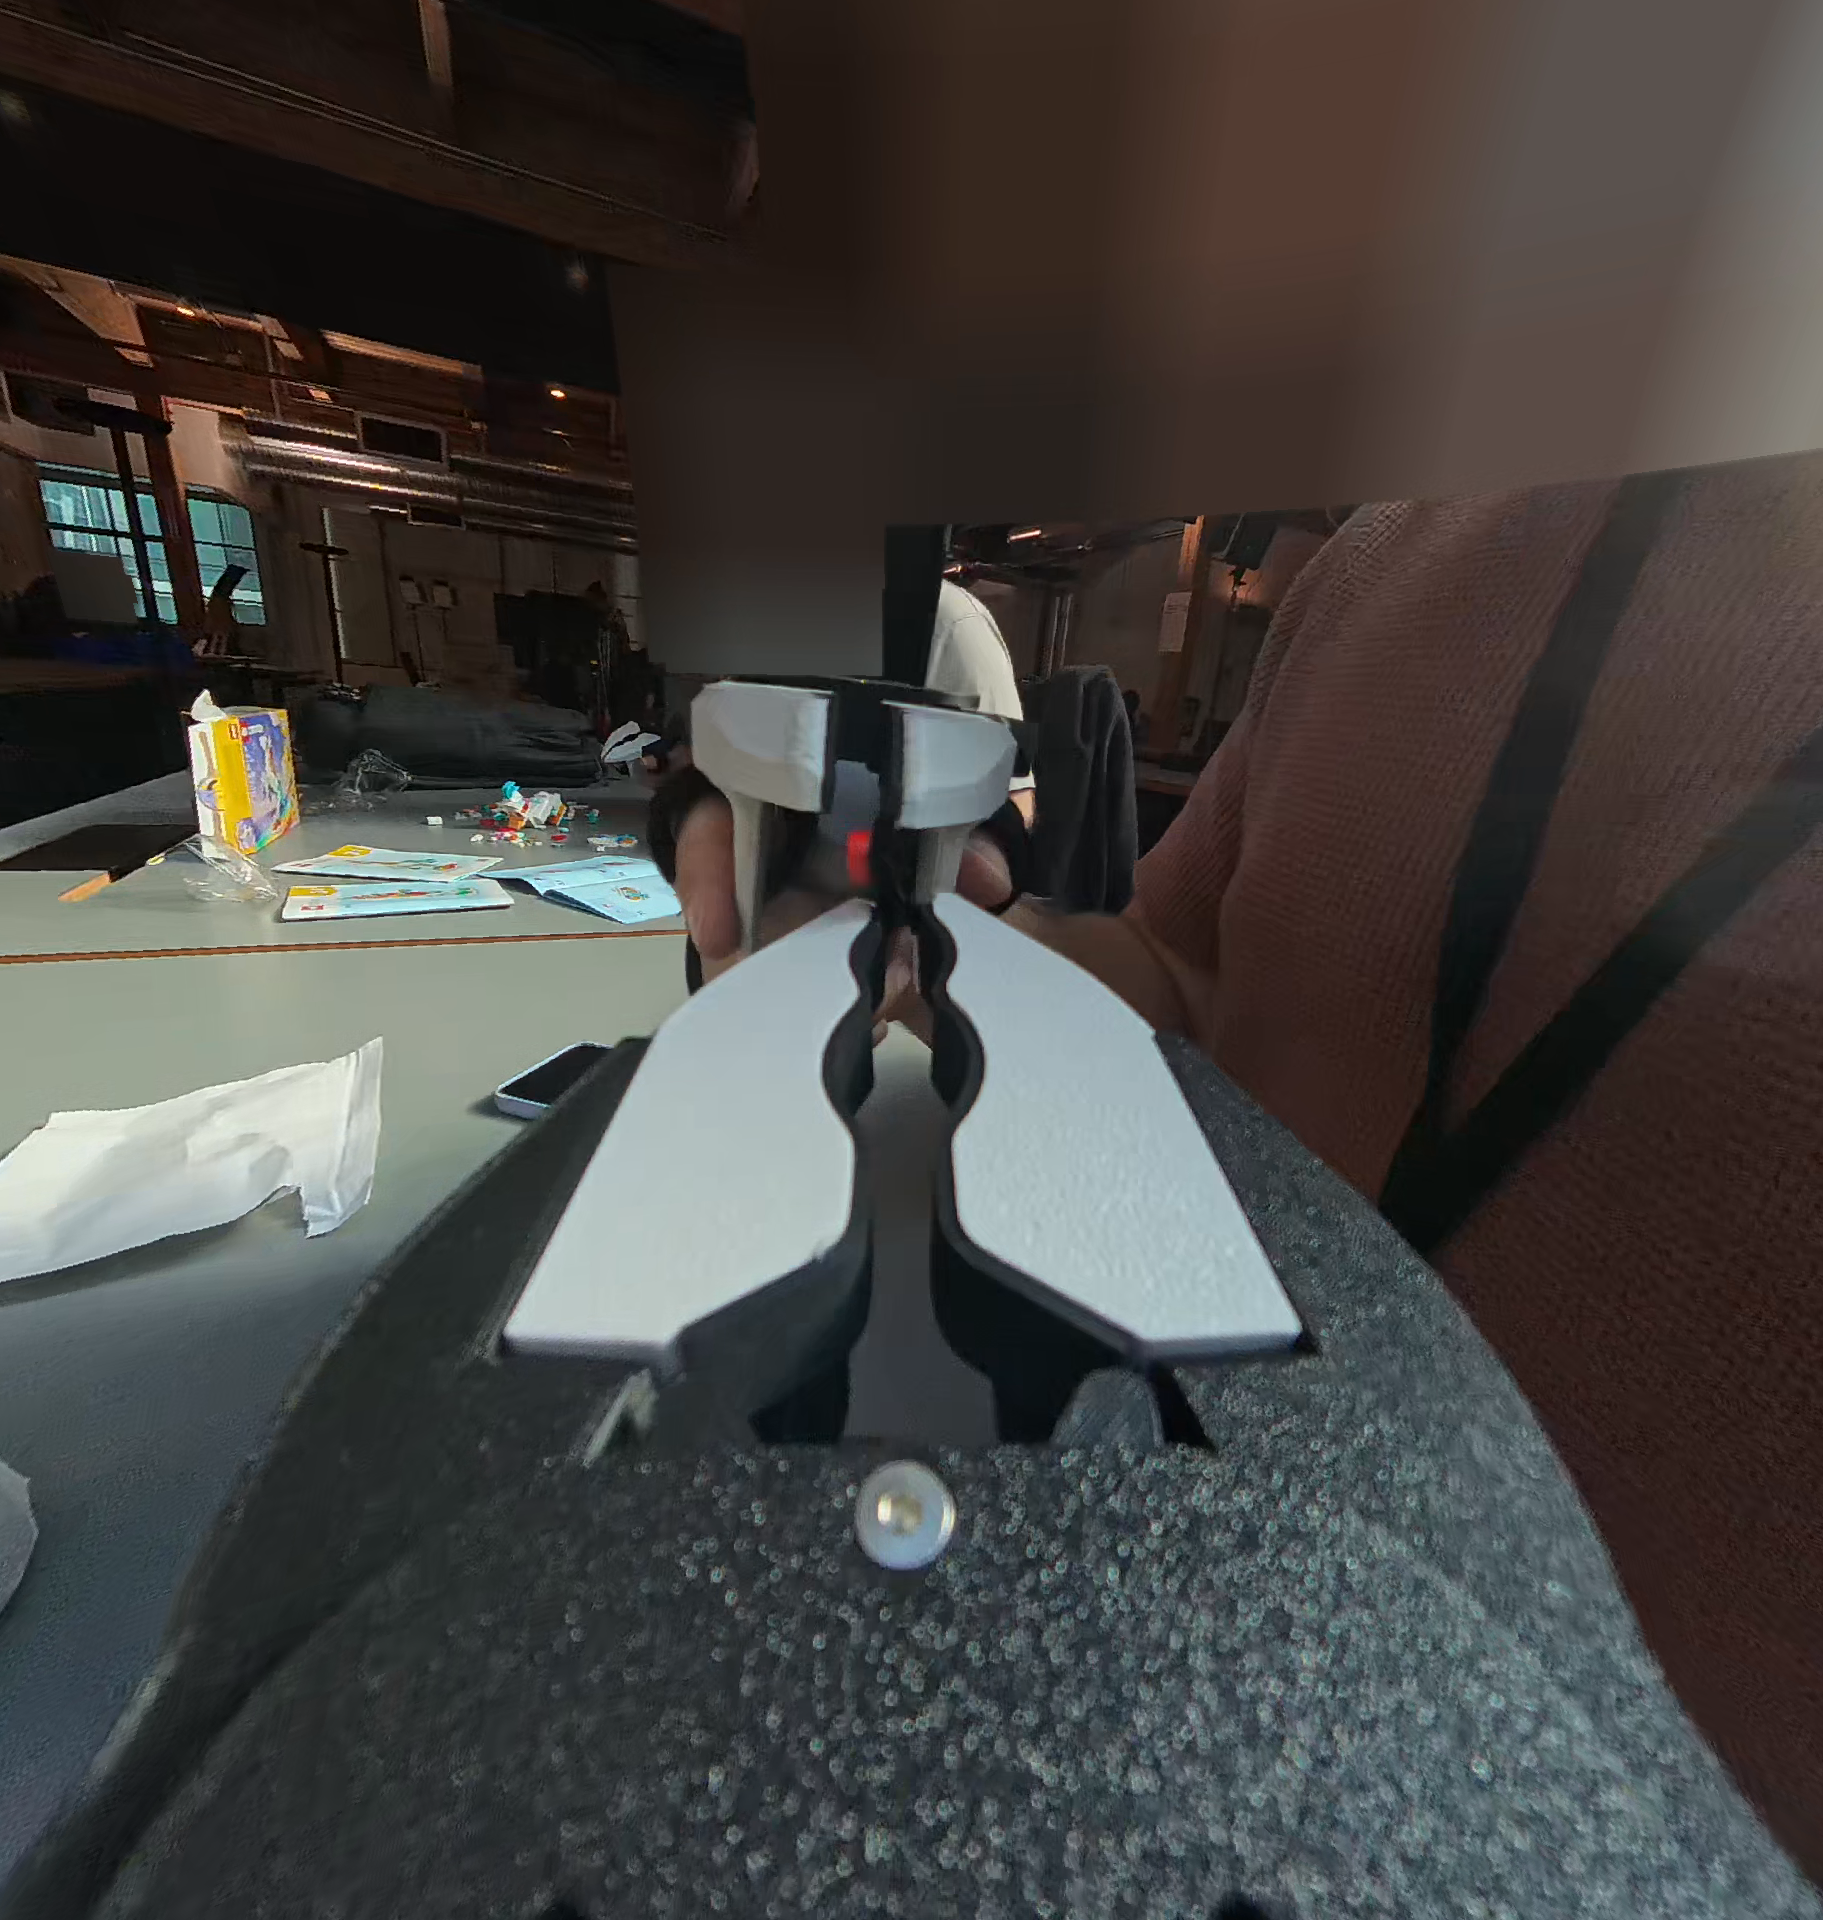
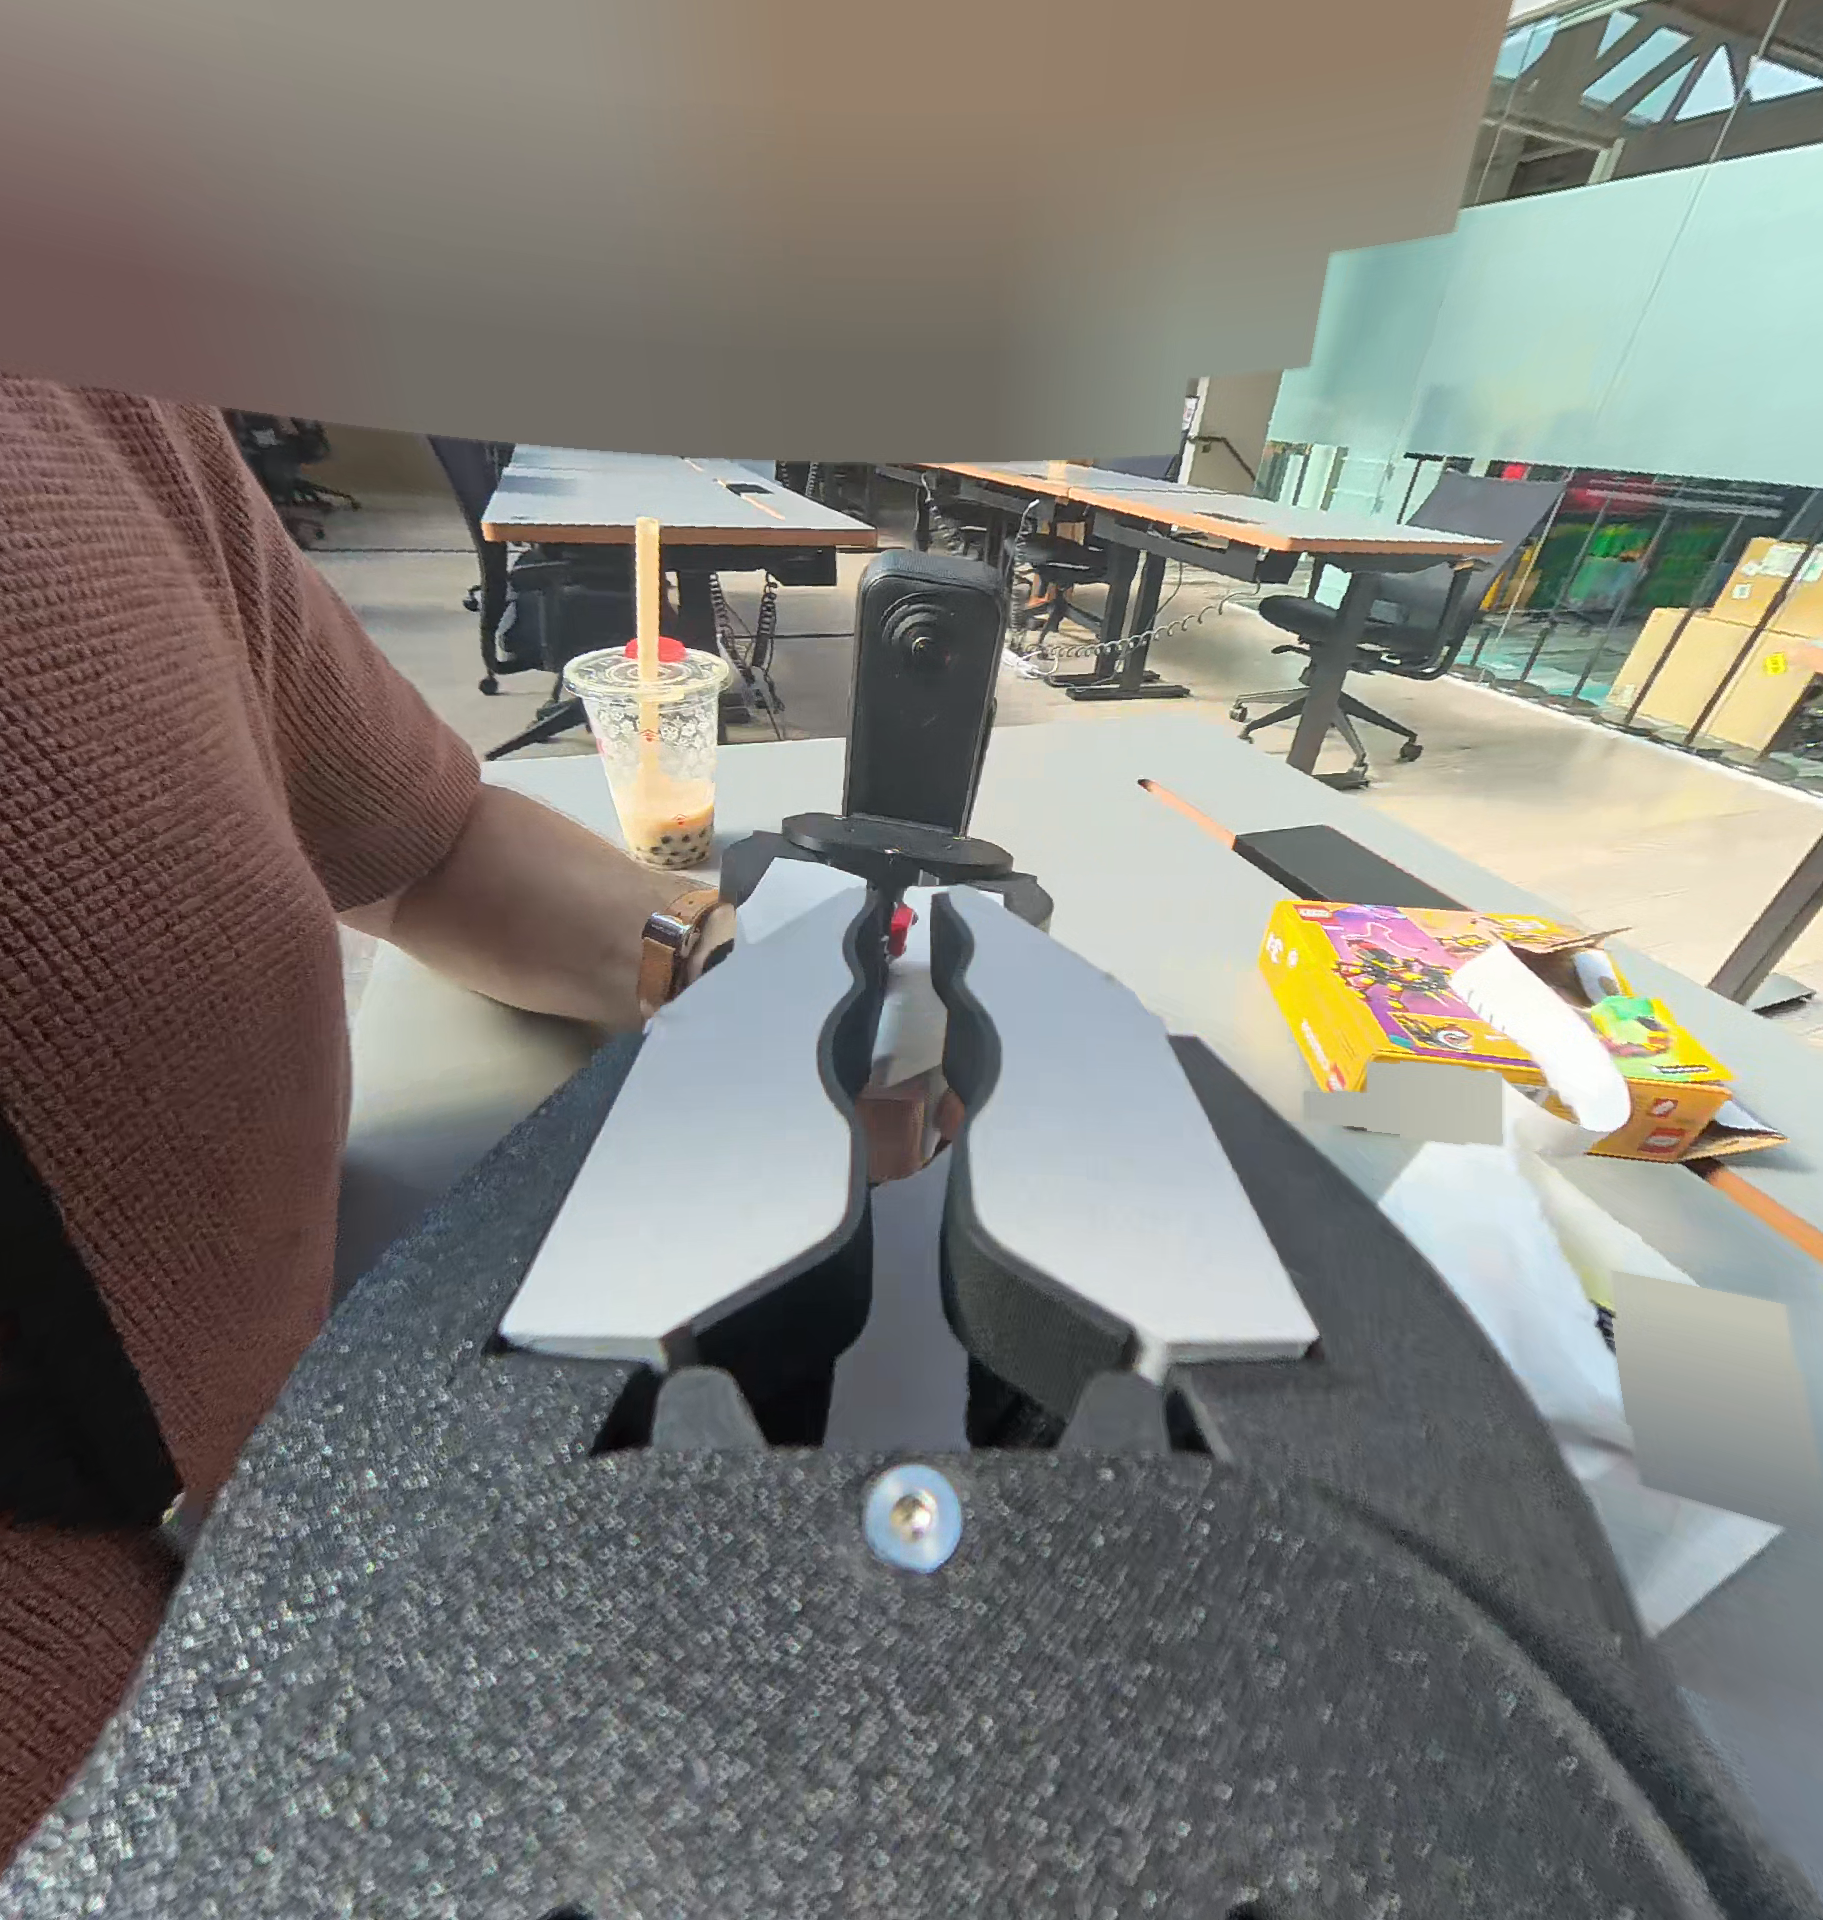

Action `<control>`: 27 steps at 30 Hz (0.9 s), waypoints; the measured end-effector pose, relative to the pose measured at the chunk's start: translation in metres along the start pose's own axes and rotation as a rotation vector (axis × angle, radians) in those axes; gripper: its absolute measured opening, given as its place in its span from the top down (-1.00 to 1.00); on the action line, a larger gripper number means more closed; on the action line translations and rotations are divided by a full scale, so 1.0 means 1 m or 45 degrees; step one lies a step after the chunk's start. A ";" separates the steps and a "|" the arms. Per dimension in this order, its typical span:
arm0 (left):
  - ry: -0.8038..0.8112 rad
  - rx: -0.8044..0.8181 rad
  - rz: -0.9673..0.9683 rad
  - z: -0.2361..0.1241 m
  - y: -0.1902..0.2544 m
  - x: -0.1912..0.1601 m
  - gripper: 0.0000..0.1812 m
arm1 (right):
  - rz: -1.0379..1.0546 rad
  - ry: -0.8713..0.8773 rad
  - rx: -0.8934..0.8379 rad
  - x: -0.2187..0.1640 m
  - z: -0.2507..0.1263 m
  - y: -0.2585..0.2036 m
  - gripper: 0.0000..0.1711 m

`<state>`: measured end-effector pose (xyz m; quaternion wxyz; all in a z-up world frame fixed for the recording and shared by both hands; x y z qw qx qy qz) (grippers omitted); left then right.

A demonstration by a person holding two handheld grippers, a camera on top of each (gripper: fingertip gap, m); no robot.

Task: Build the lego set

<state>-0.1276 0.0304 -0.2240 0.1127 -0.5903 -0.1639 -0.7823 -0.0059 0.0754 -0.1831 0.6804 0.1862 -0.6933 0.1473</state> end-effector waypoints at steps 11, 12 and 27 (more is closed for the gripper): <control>-0.023 -0.043 0.015 0.001 0.007 0.002 0.94 | 0.097 -0.028 0.164 -0.001 -0.003 0.004 0.94; -0.031 -0.041 0.022 0.002 0.007 0.001 0.94 | 0.106 -0.018 0.183 -0.001 -0.003 0.003 0.93; -0.210 -0.147 0.081 0.007 0.014 -0.003 0.94 | 0.177 -0.150 0.443 -0.001 -0.005 0.003 0.99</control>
Point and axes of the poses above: each gripper's, where its closed fingertips meet, z out along the fingers, x out of its top, y = z × x across the jaws, the point moved 8 cm from there along -z, back along the fingers, and after that the axes turned 10 degrees about x, right-handed, at the moved point
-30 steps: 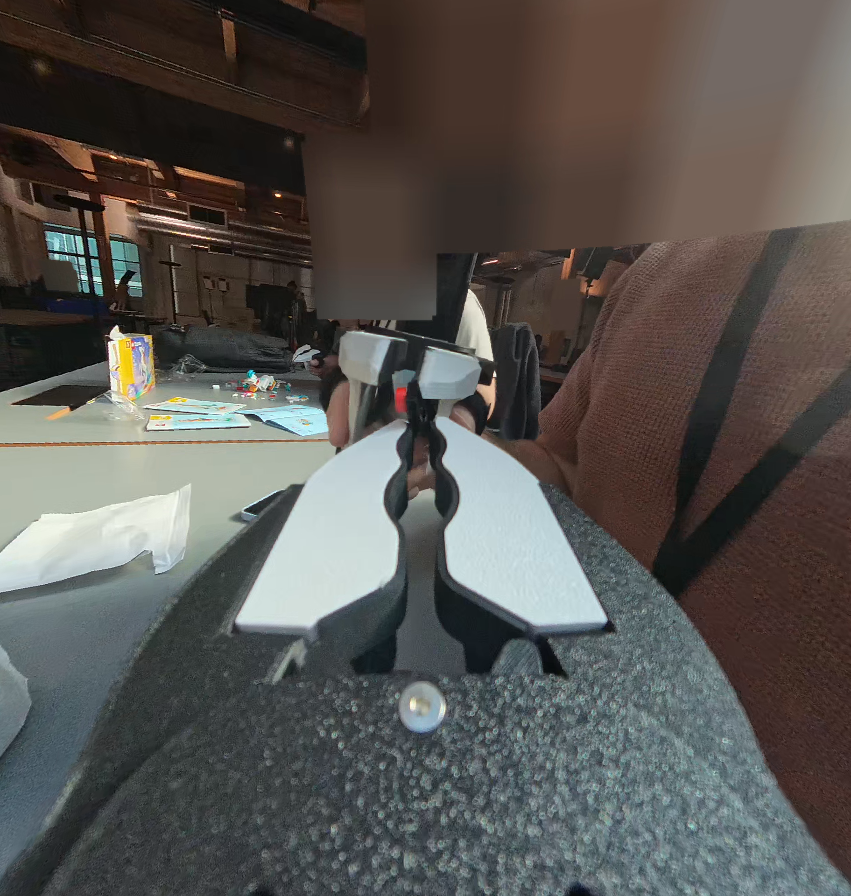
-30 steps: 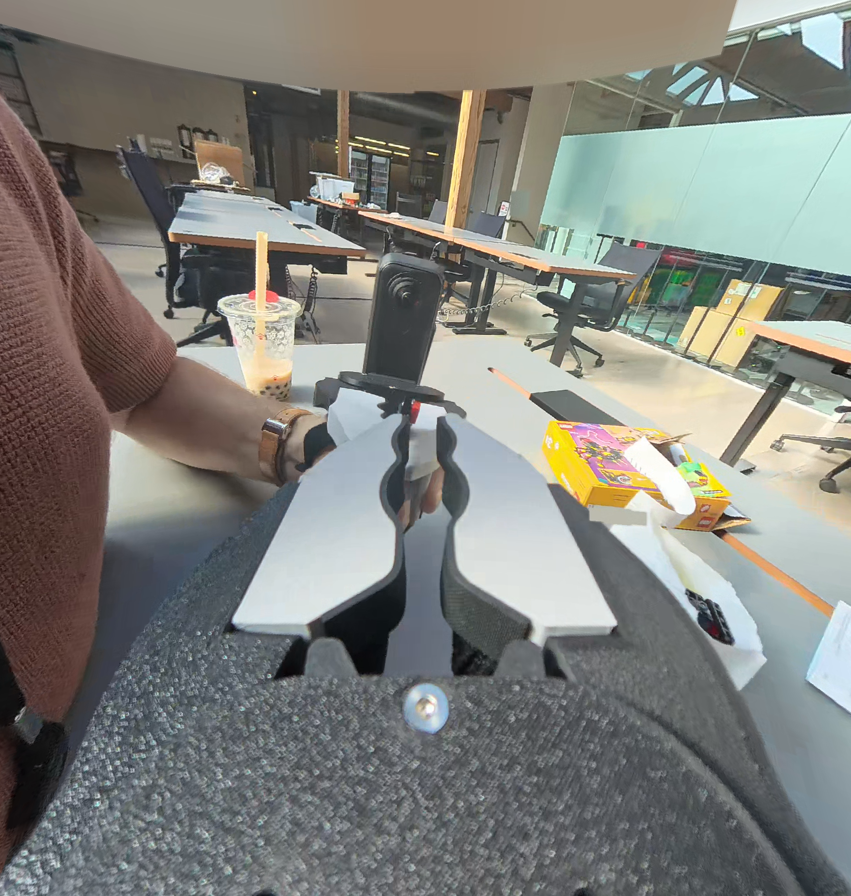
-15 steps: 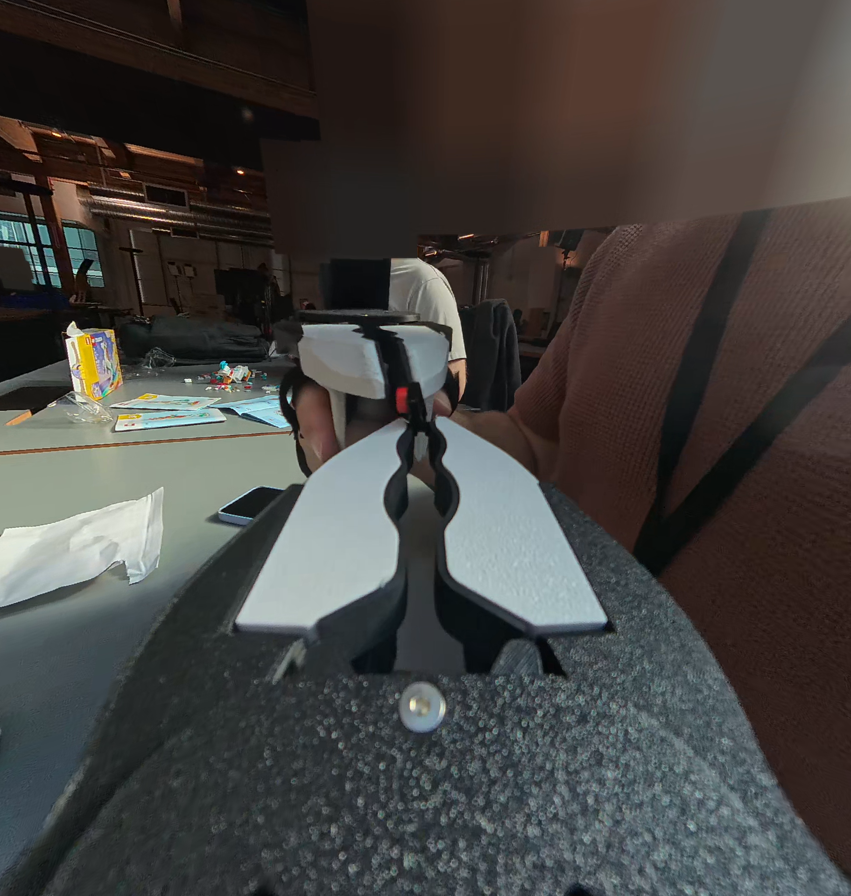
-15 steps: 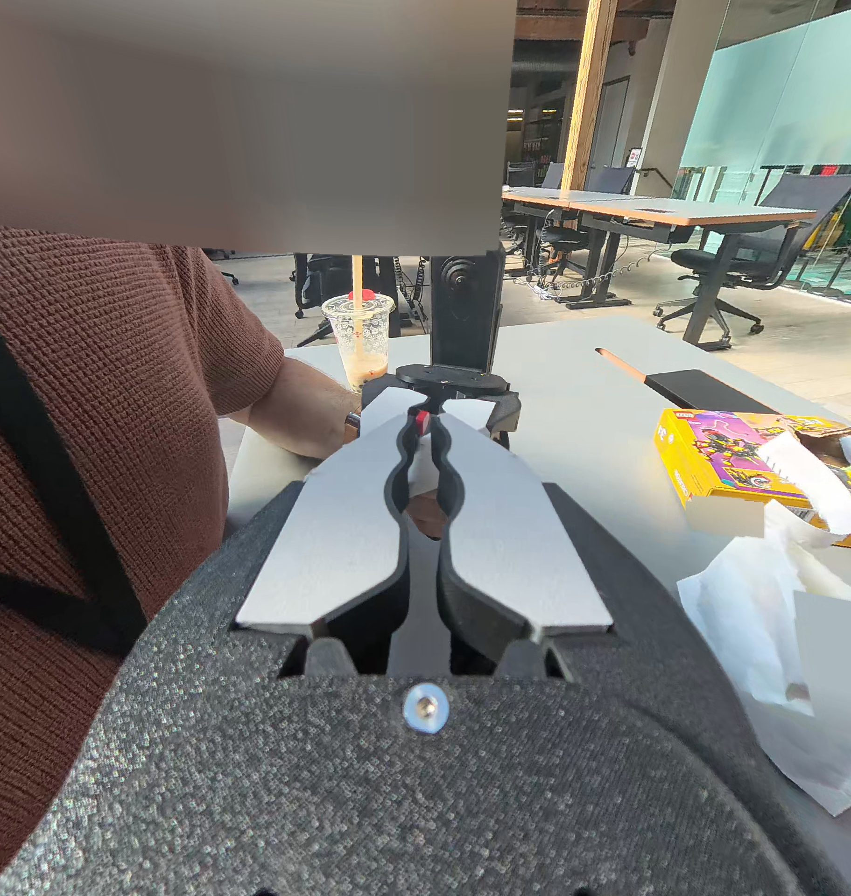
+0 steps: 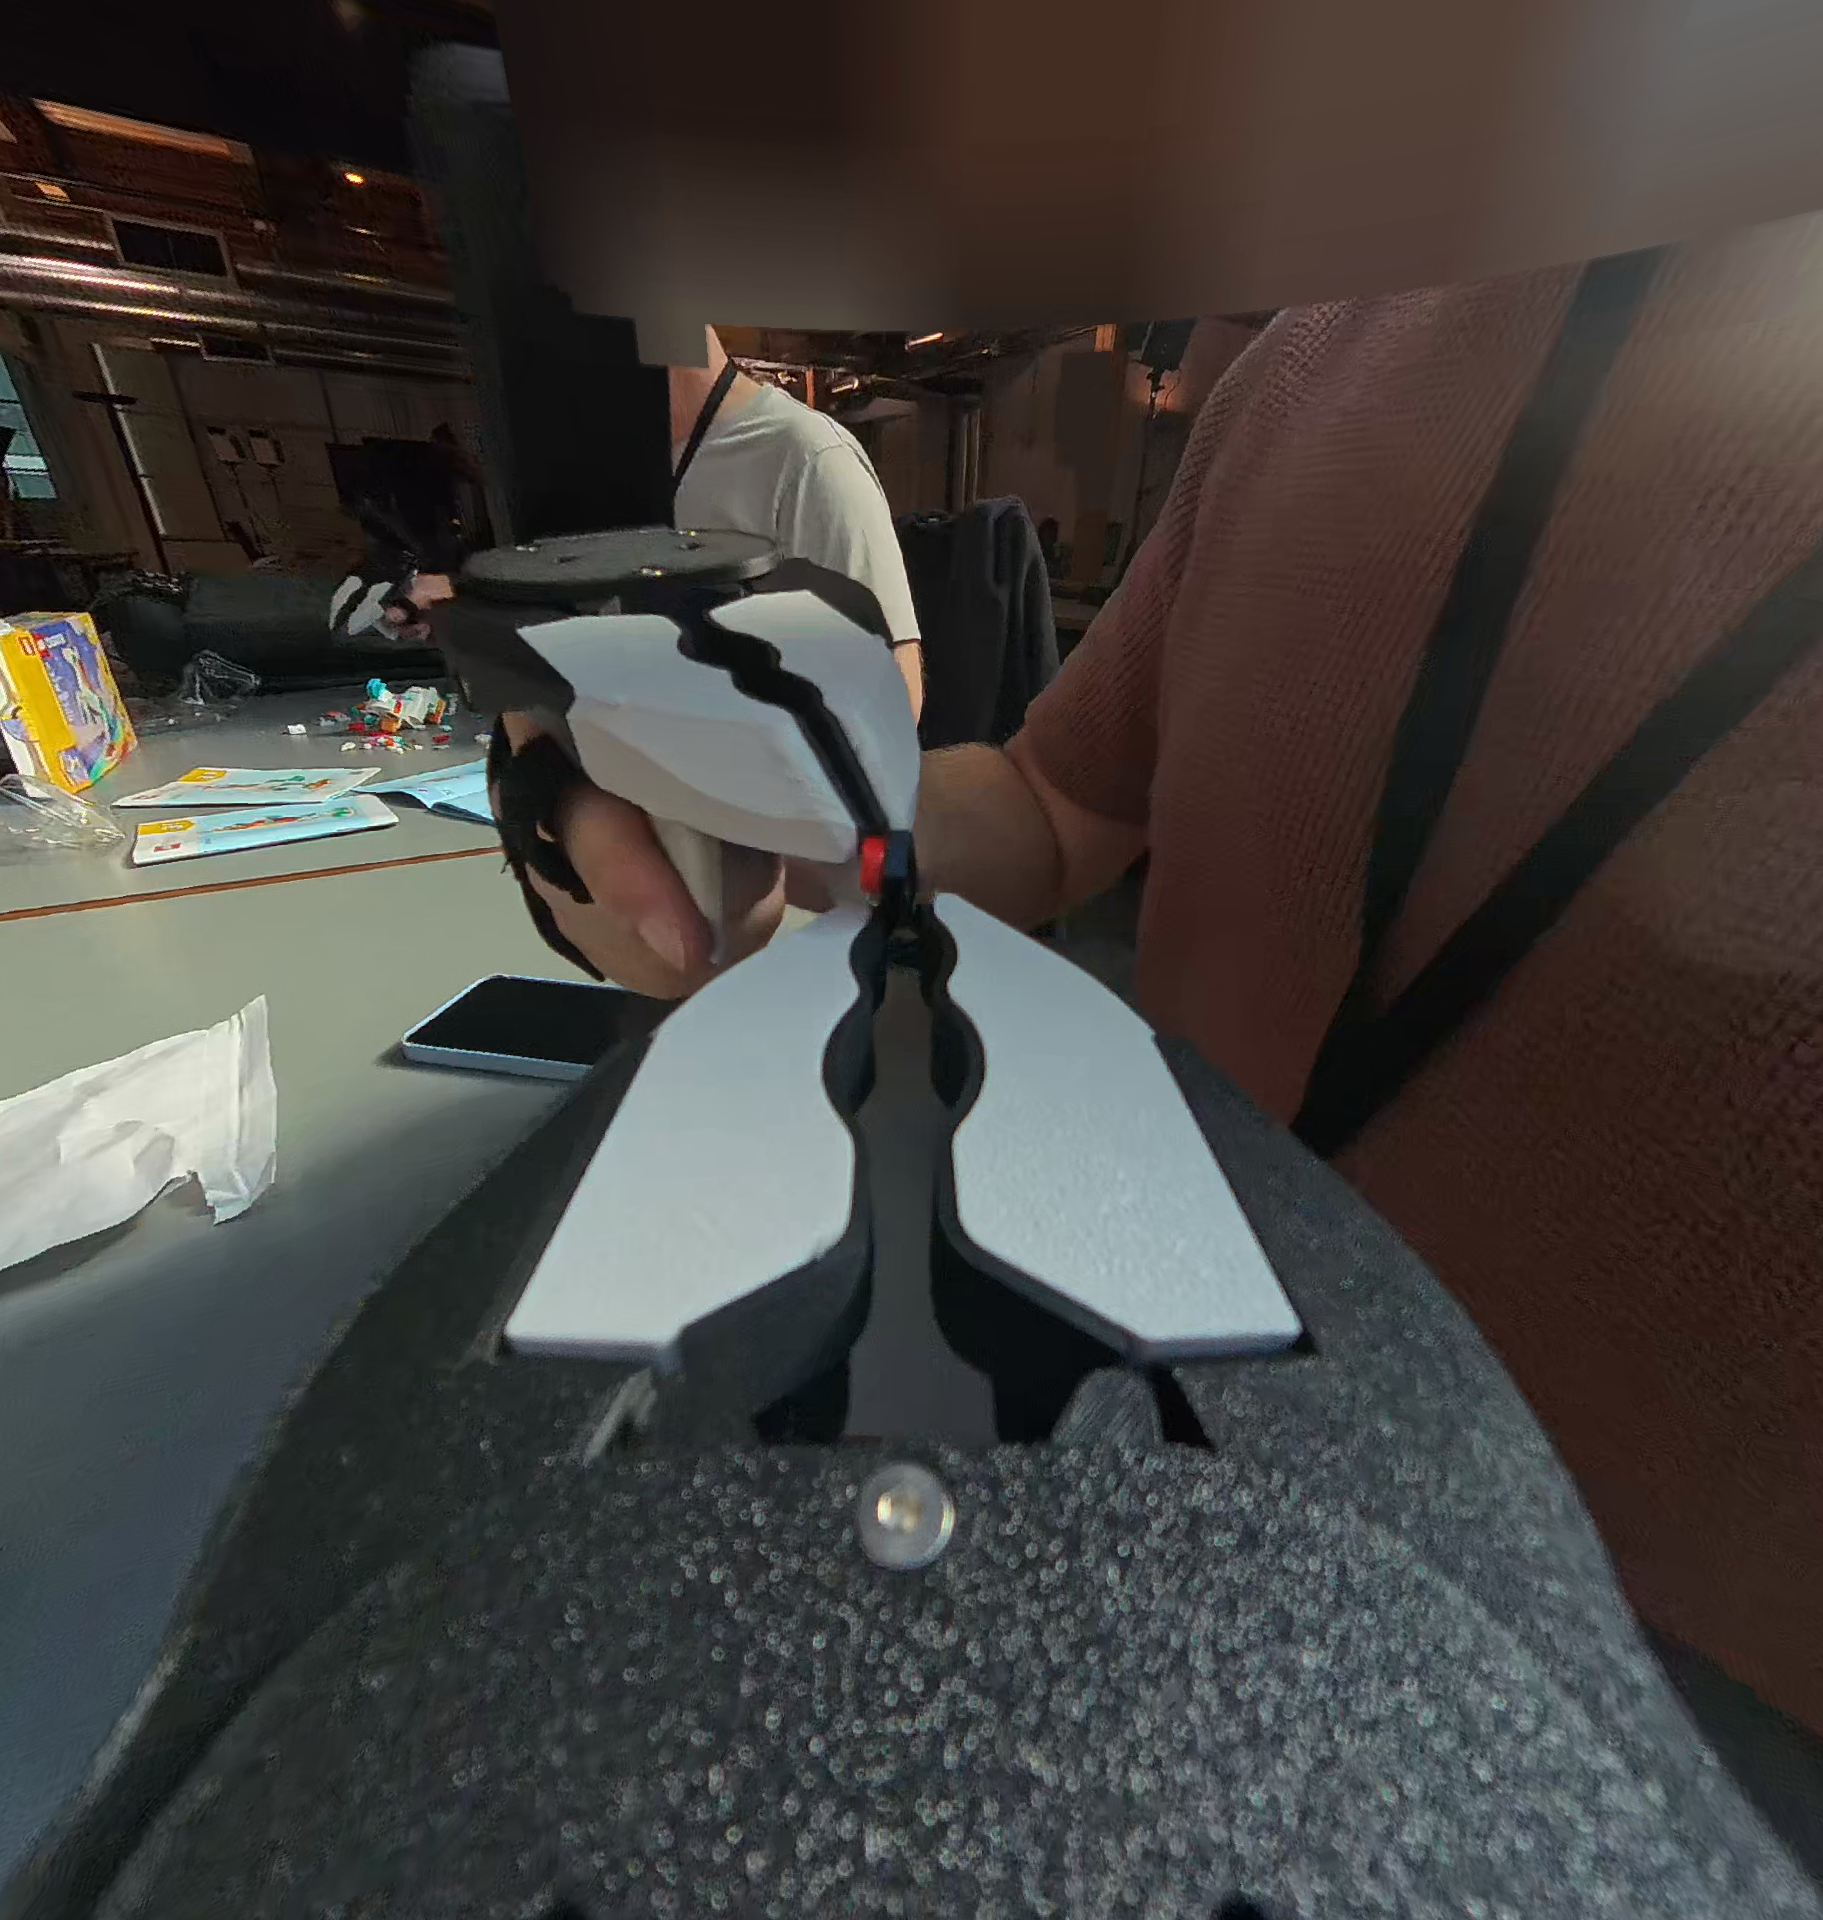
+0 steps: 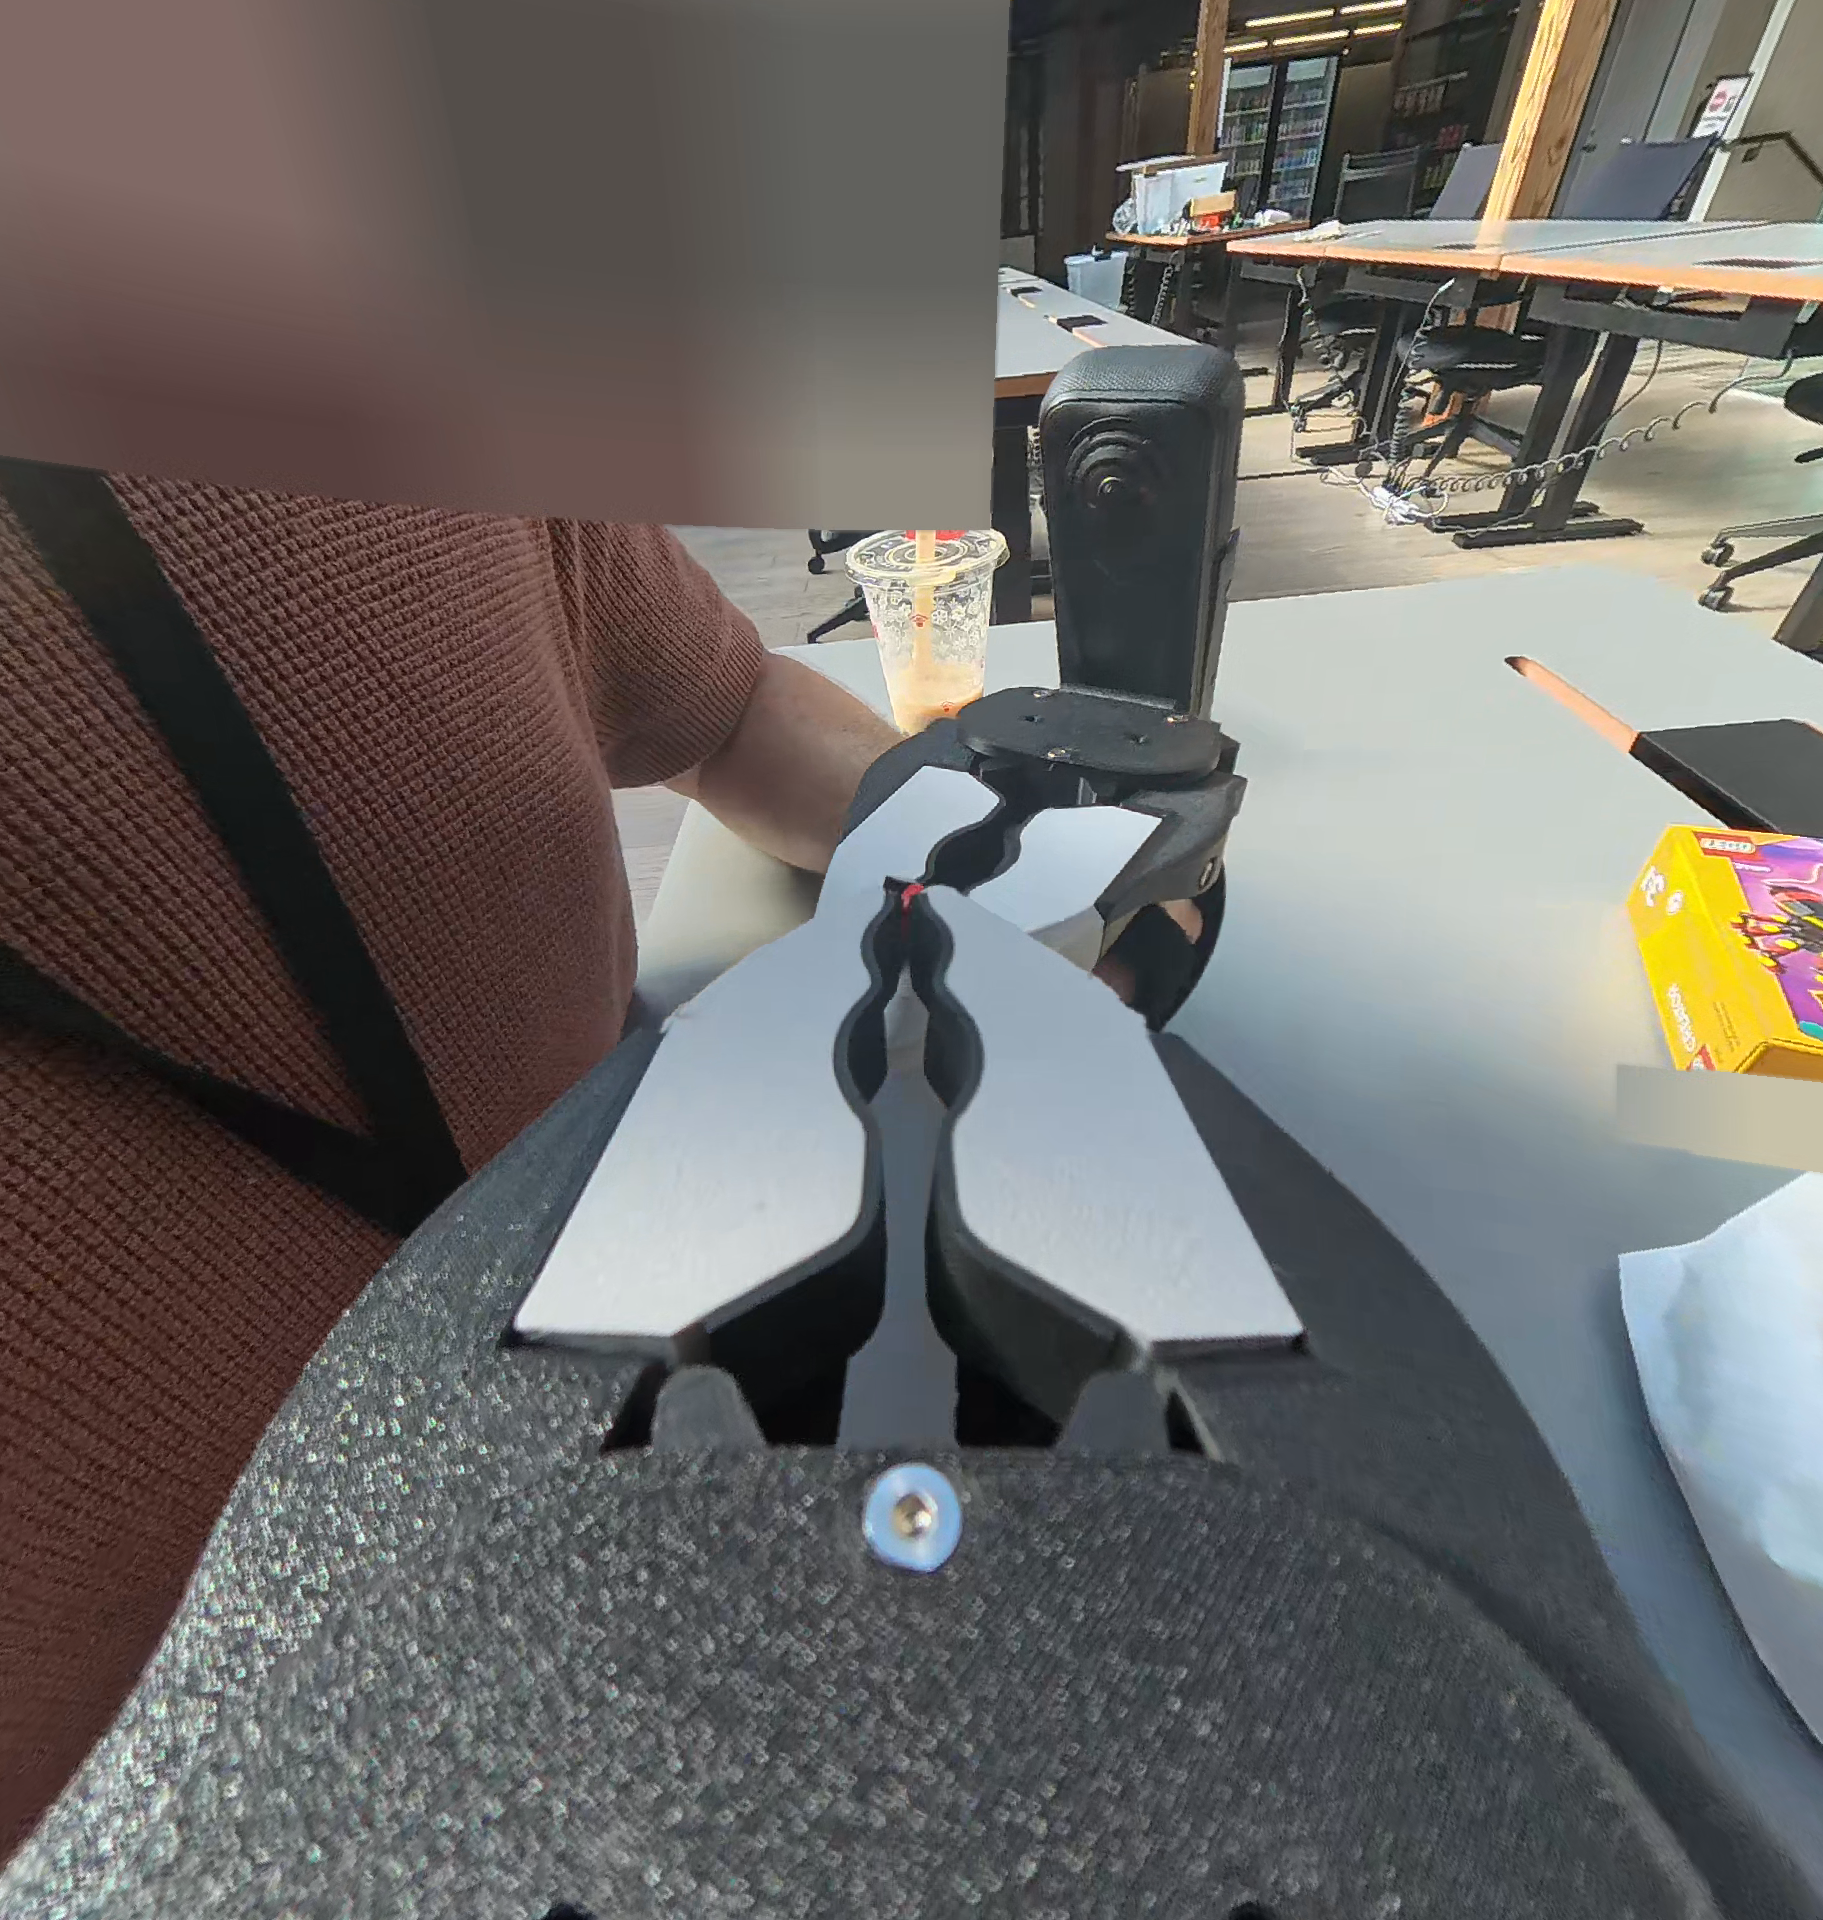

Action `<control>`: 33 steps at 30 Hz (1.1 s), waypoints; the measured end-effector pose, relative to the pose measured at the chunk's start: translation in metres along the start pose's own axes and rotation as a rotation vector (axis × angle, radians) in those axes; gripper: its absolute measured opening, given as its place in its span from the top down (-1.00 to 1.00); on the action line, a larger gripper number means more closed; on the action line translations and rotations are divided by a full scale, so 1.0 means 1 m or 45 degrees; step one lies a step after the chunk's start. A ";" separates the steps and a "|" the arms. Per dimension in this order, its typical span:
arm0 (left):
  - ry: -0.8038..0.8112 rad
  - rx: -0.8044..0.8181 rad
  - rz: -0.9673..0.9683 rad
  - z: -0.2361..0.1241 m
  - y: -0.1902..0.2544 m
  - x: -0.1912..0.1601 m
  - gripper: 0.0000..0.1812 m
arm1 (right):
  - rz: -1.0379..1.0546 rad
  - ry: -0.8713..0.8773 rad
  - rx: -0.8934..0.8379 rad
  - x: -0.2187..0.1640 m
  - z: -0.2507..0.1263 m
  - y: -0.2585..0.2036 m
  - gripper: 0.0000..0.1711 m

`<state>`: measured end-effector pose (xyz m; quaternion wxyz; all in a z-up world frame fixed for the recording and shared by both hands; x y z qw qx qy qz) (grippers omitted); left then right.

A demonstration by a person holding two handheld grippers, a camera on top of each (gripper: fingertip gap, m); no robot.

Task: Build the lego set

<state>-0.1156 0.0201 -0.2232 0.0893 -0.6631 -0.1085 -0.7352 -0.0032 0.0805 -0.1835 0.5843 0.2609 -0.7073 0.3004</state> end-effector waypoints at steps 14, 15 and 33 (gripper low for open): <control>0.049 0.307 -0.050 -0.014 -0.029 0.010 0.94 | -0.130 0.394 -0.409 -0.001 -0.046 0.008 0.80; 0.081 0.375 -0.046 -0.019 -0.033 0.014 0.94 | -0.181 0.492 -0.513 -0.001 -0.058 0.007 0.79; 0.102 0.551 0.280 0.018 -0.025 0.065 0.94 | -0.746 0.248 -0.836 0.025 -0.063 -0.026 0.77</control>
Point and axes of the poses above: each gripper's, where its closed fingertips meet, z out along the fingers, x out of its top, y = z × x across the jaws, the point moved 8 cm from there along -z, back along the fingers, and after that the axes turned 10 degrees about x, right-handed, at the moved point
